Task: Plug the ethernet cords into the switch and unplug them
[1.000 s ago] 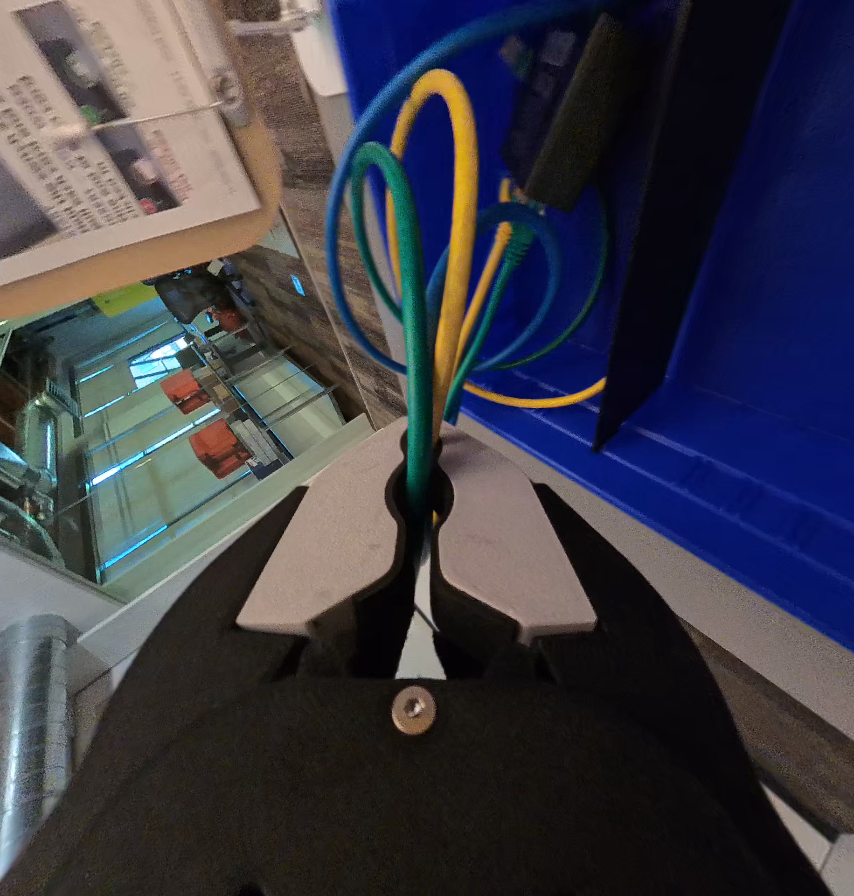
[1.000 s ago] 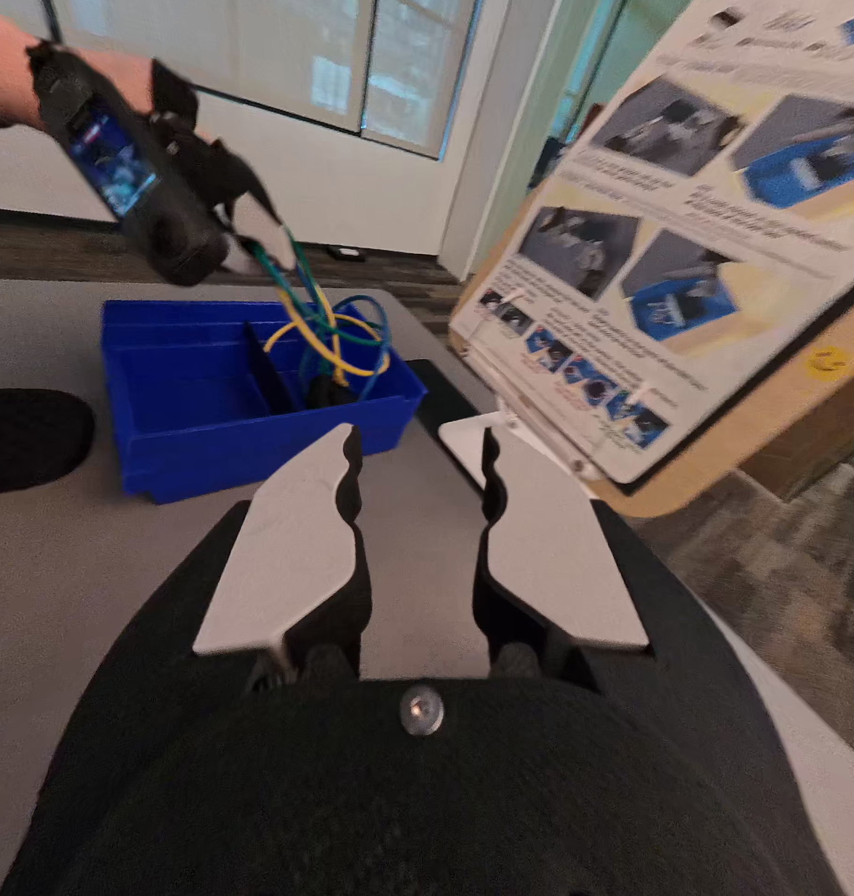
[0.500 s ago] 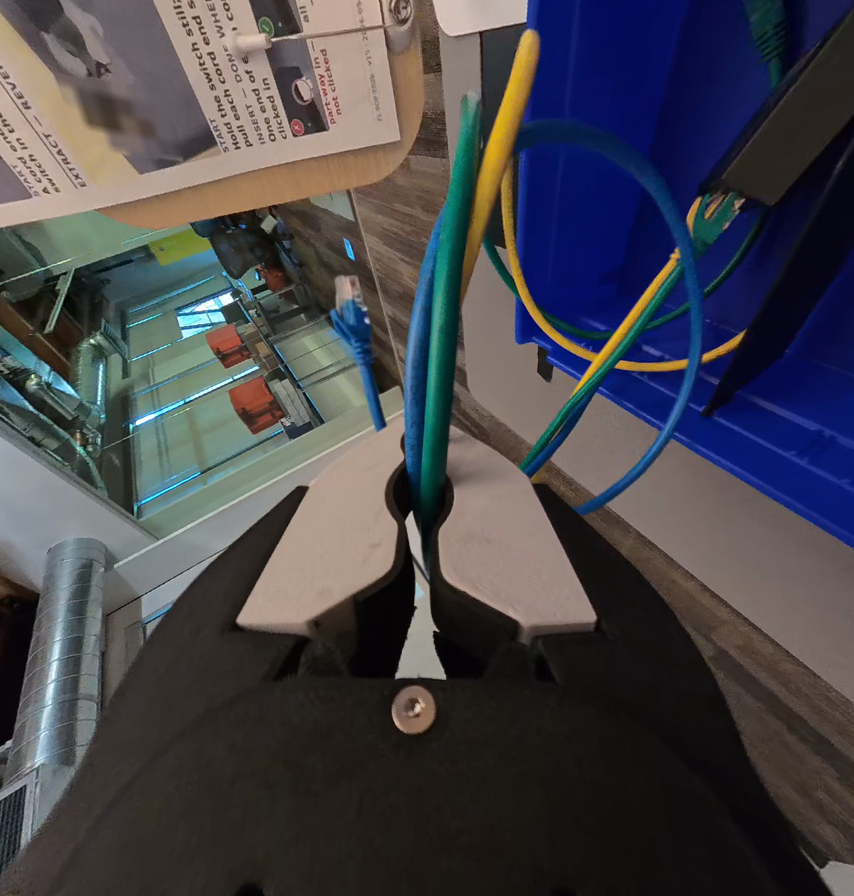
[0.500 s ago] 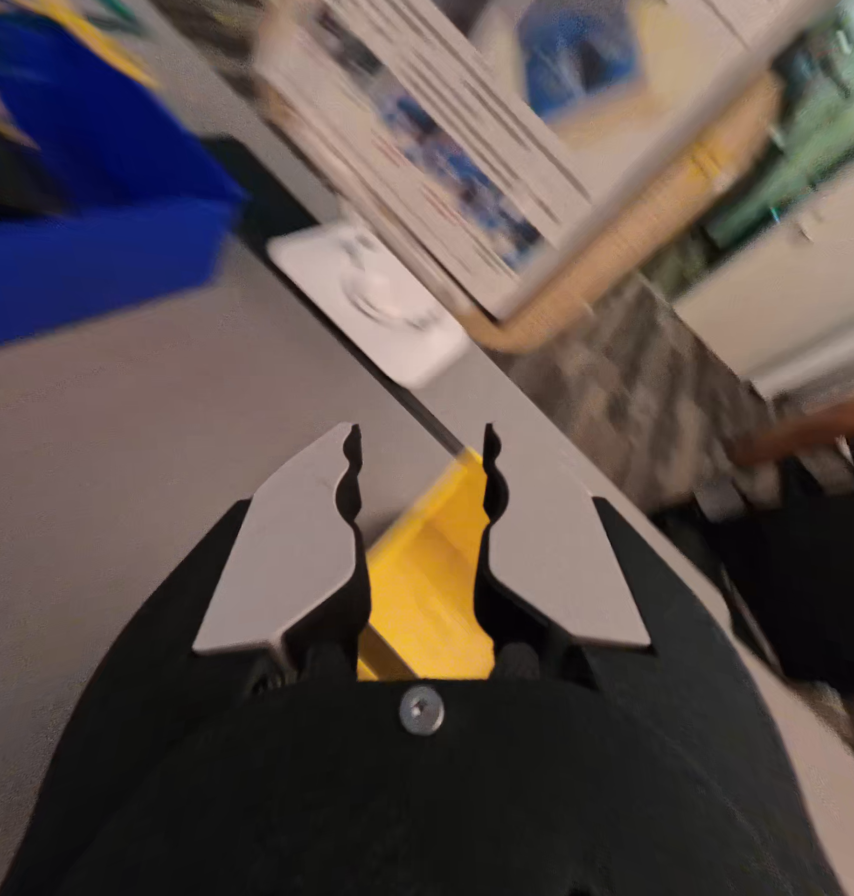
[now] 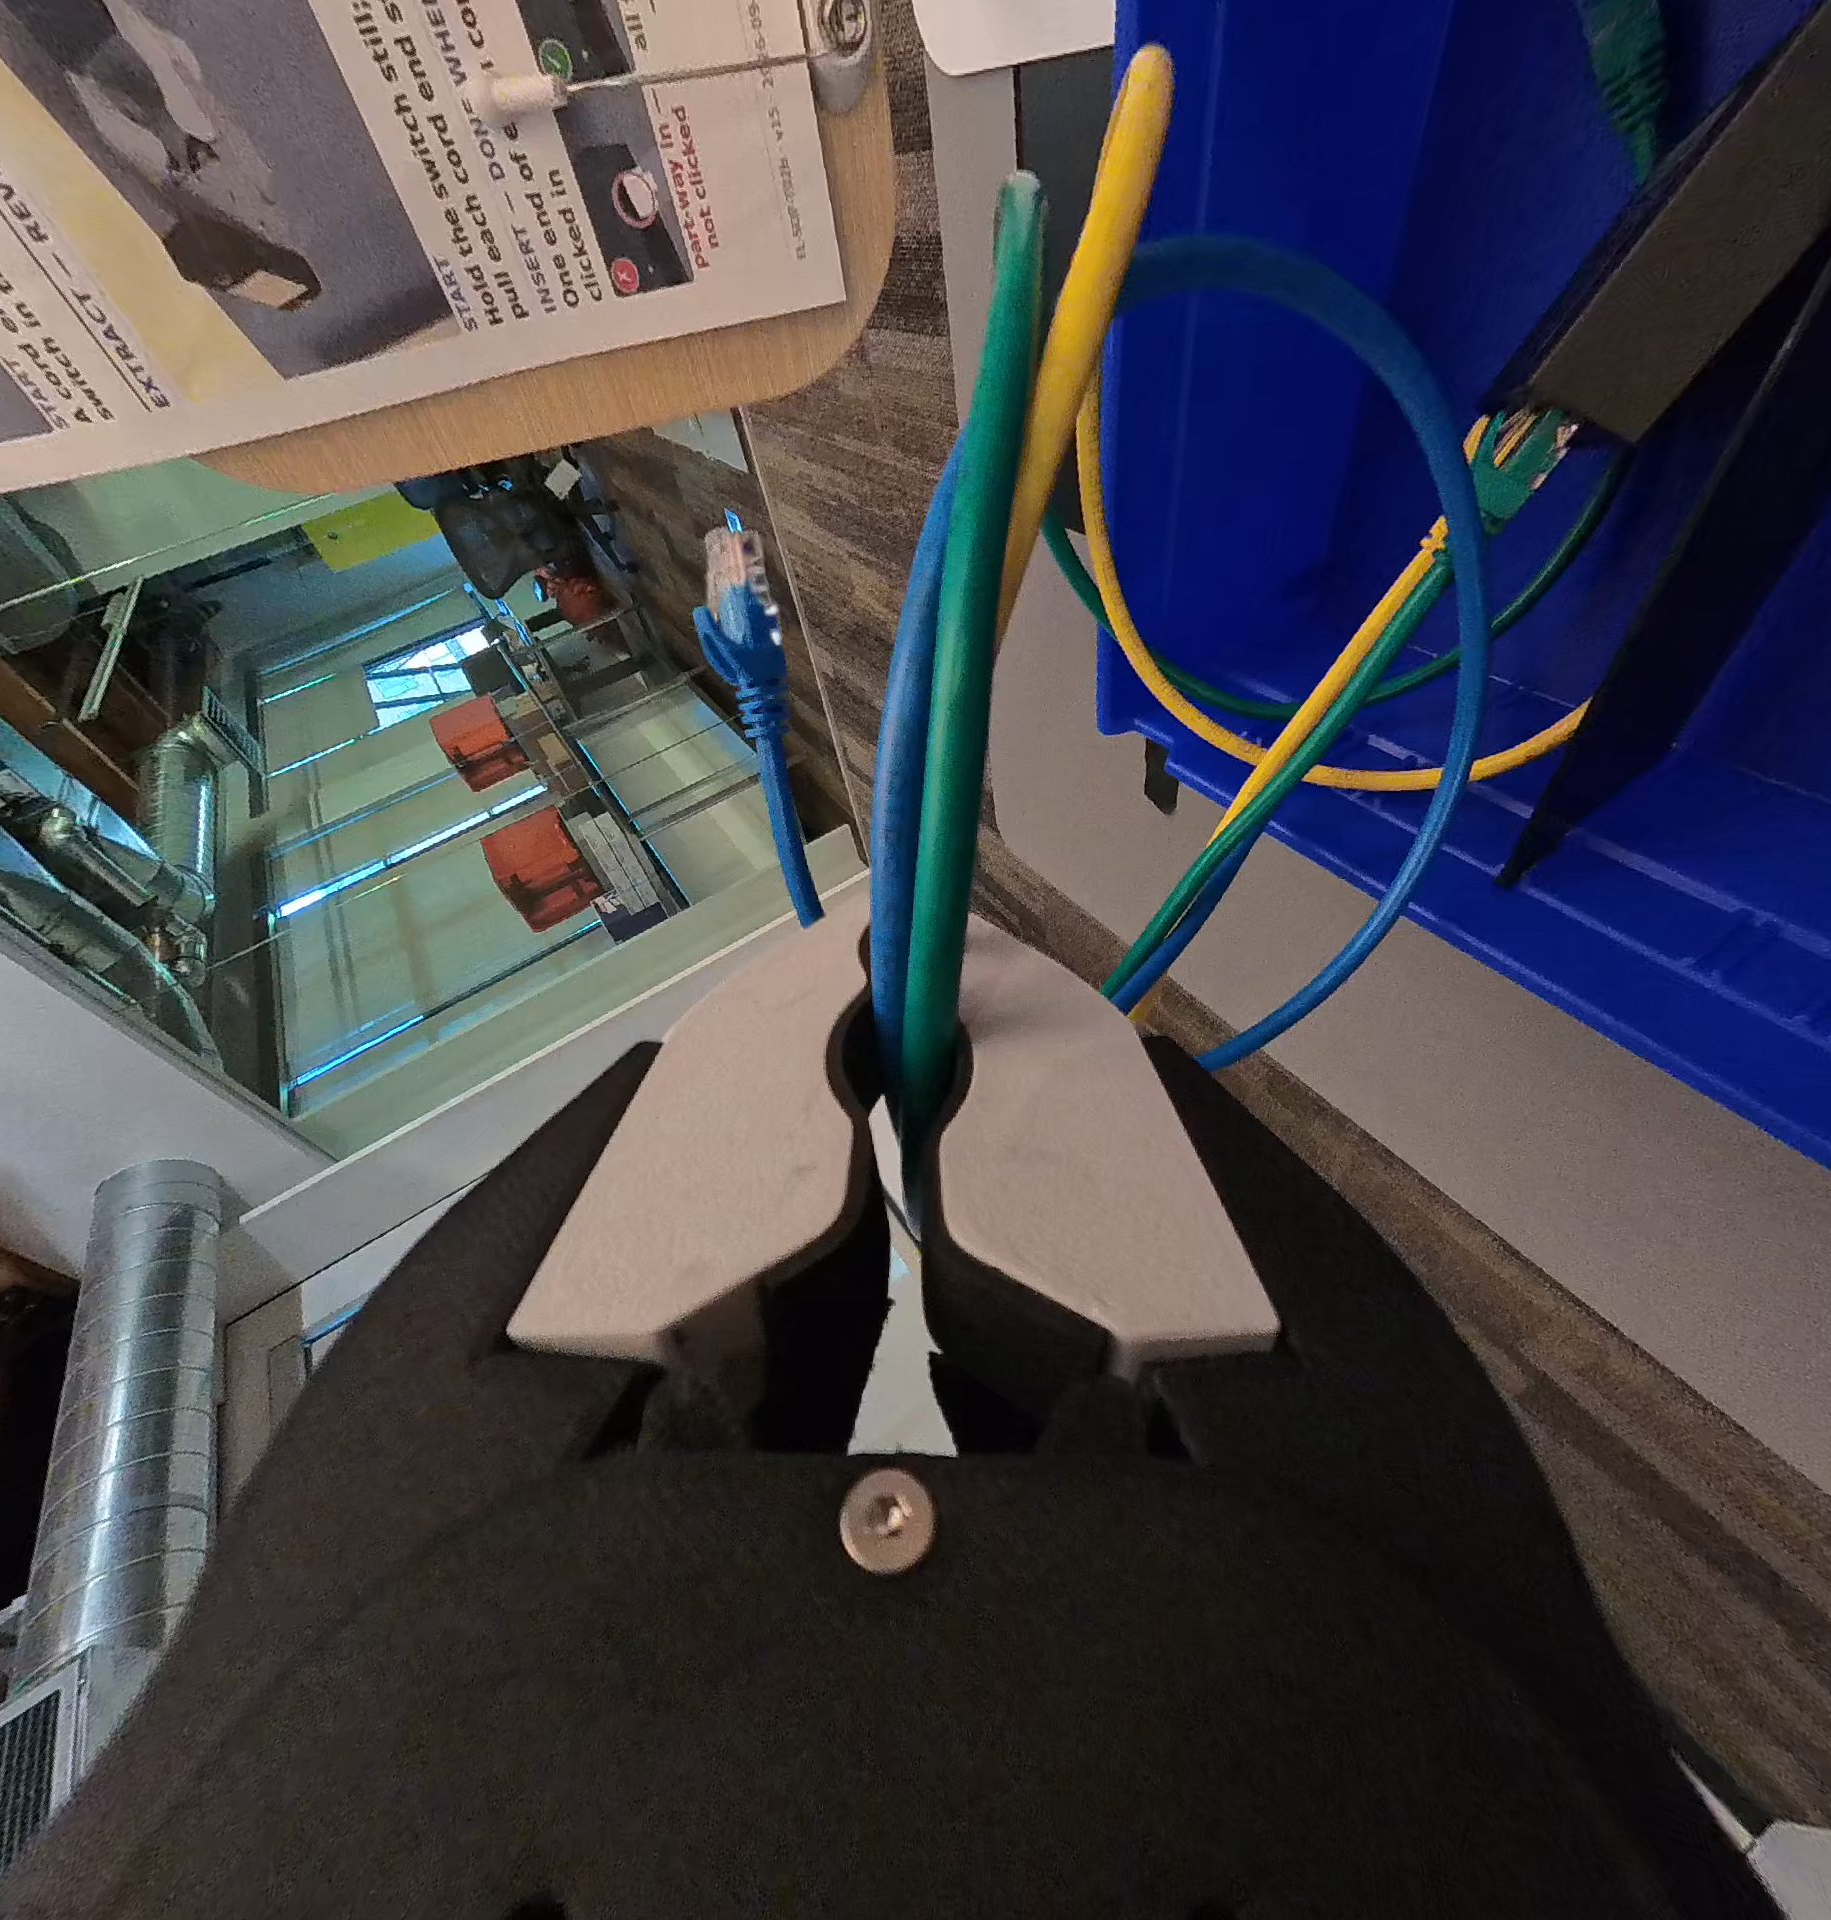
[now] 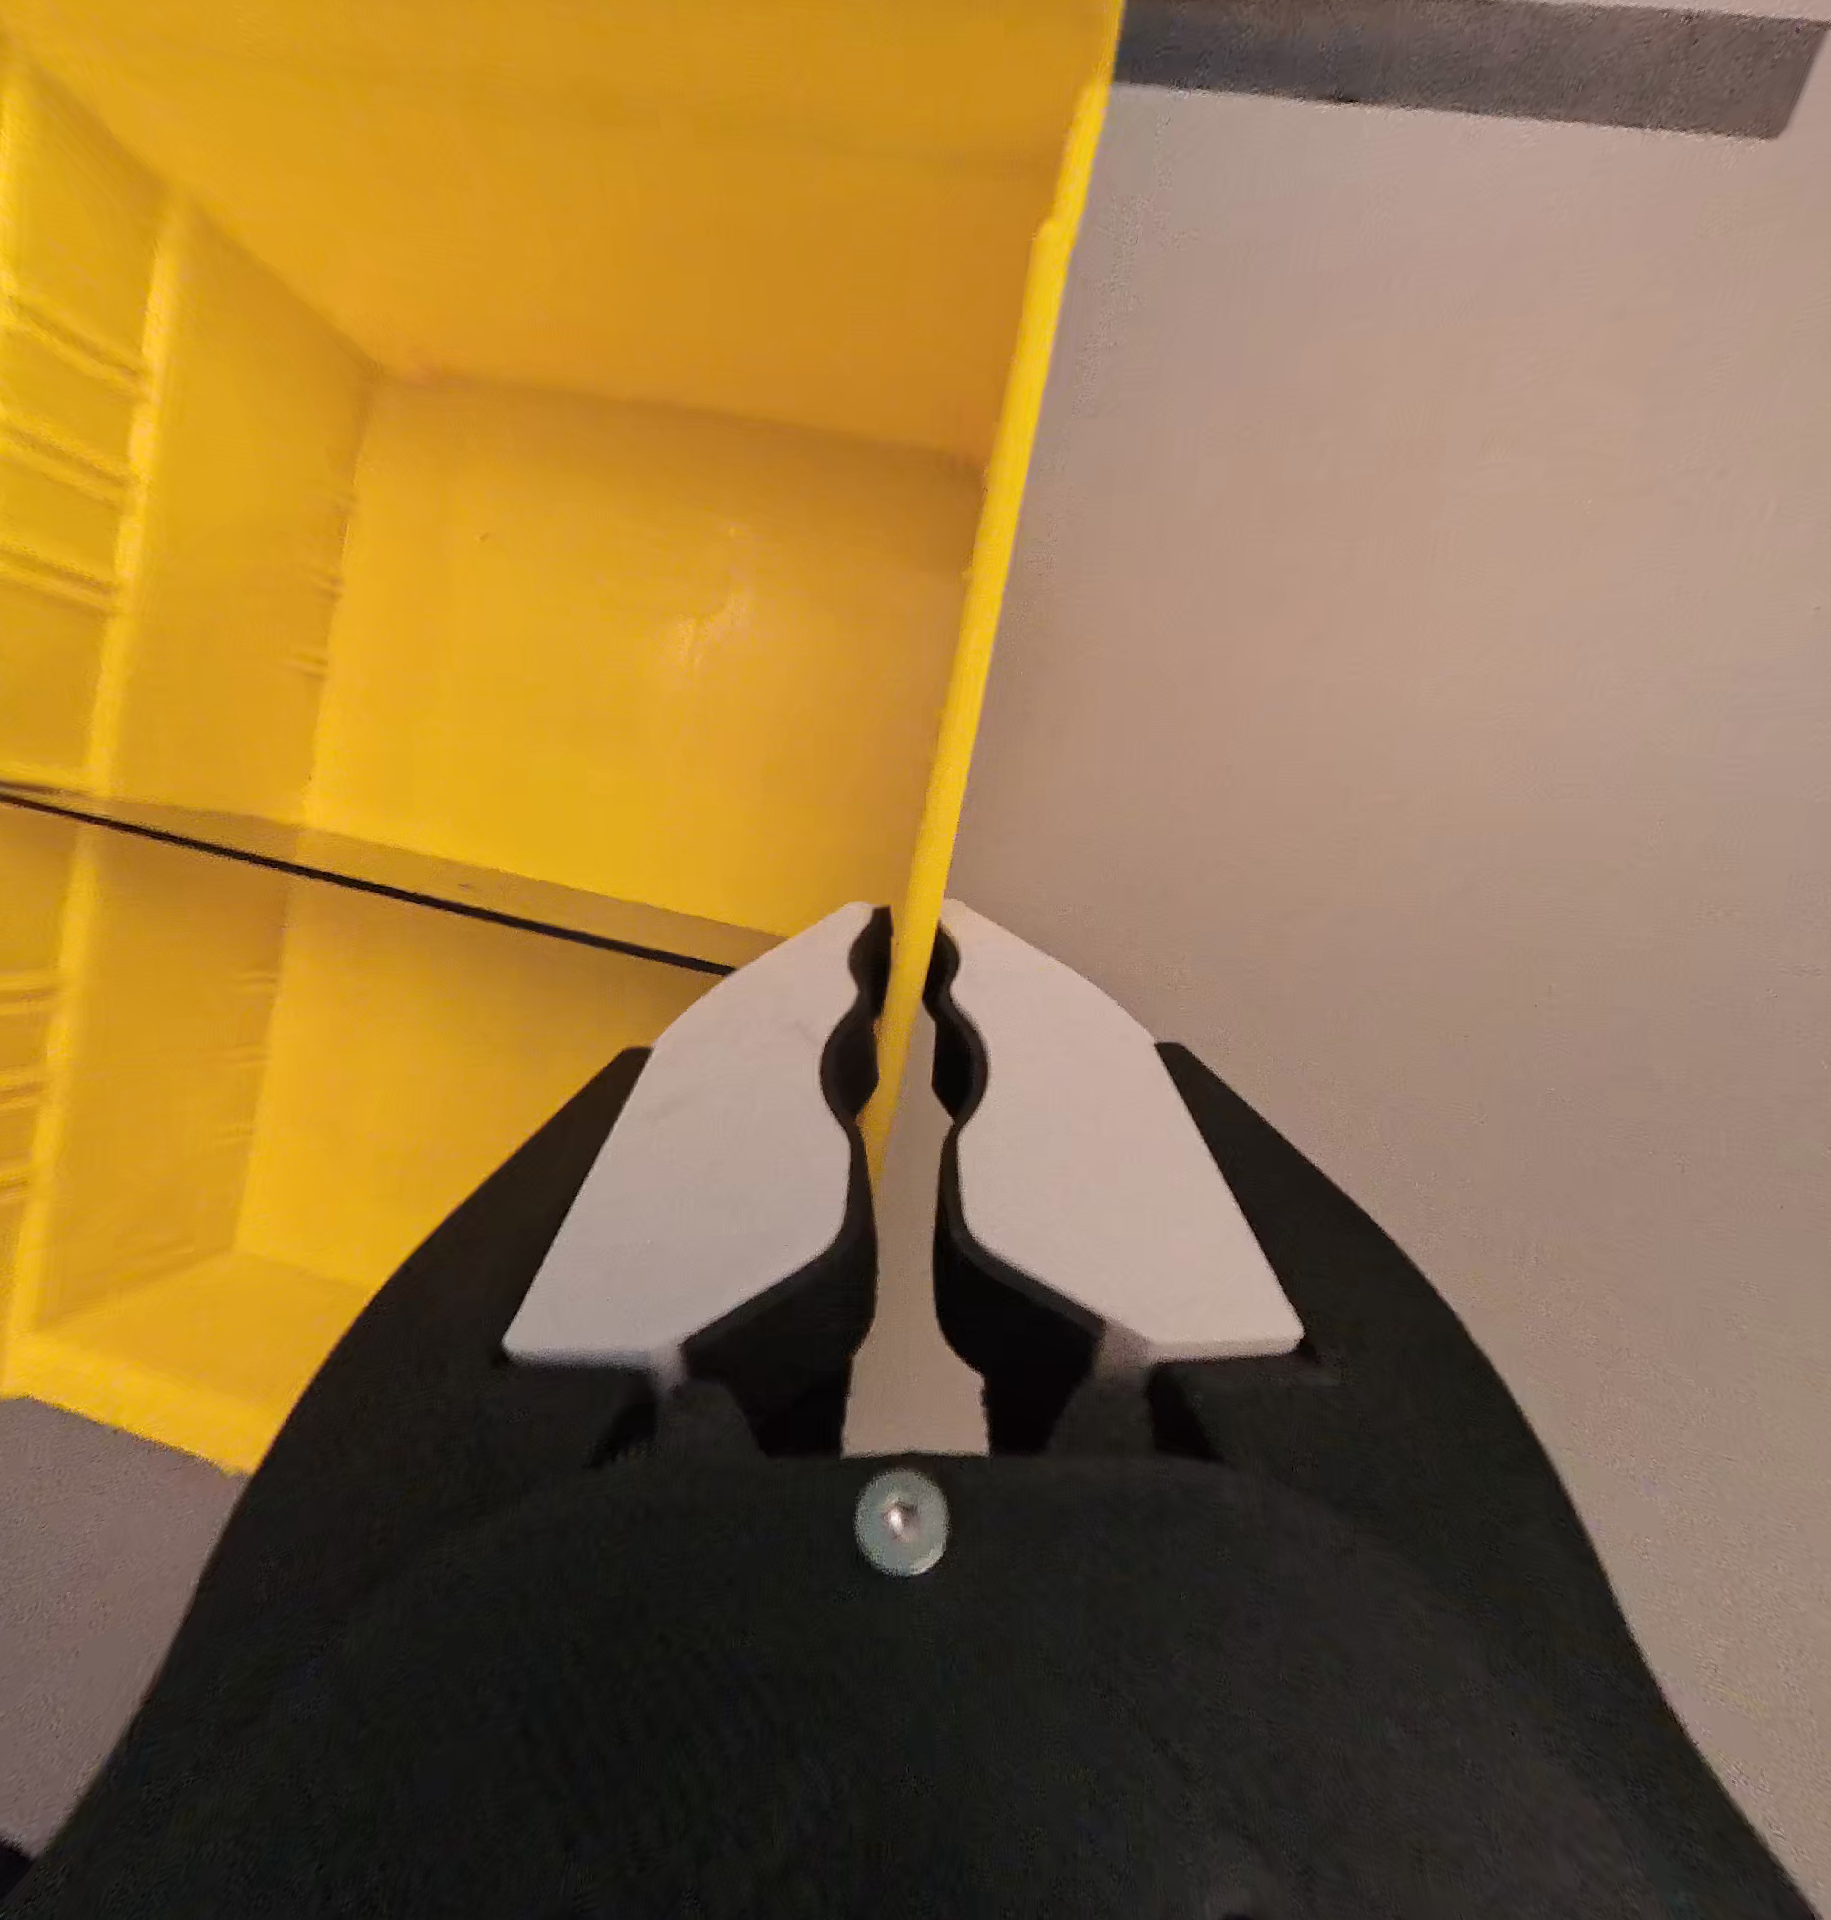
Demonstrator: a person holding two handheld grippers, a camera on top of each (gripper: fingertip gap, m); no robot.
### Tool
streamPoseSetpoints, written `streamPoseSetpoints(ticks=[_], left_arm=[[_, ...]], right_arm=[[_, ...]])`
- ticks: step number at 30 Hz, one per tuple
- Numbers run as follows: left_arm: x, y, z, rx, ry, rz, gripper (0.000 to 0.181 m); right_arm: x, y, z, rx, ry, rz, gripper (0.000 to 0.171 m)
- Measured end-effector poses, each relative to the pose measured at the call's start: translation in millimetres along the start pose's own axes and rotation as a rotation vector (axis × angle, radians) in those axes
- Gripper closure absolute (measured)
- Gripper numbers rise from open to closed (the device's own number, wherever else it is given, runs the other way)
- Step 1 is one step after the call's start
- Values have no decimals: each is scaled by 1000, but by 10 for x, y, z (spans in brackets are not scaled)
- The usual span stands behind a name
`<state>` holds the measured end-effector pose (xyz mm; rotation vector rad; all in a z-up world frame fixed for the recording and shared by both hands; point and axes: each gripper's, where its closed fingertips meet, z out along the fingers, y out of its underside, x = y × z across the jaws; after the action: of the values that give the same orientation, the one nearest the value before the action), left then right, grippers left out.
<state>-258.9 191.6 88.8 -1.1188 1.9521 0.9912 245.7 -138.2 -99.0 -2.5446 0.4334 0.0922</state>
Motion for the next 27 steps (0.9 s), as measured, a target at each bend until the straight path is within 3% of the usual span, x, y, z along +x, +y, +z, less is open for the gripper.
streamPoseSetpoints(ticks=[8, 14, 16, 18, 21, 27], left_arm=[[-83, 64, -82, -15, -13, -5, 181], [-185, 105, -177, -8, -43, -16, 181], [-230, 125, -208, -8, -54, -24, 181], [-275, 128, -242, -1, -63, -38, 181], [-344, 132, -283, 2, -75, -51, 181], [-488, 116, -411, -11, -92, -27, 181]], right_arm=[[337, 34, -140, 56, 98, 81, 160], [301, -441, -680, 321, 290, 33, 145], [-166, -829, -971, 538, 244, -107, 143], [-986, -1209, -1264, 806, 116, -325, 142], [-2258, -1352, -1438, 1093, -77, -628, 140], [-3902, -942, -718, 947, -521, -837, 138]])
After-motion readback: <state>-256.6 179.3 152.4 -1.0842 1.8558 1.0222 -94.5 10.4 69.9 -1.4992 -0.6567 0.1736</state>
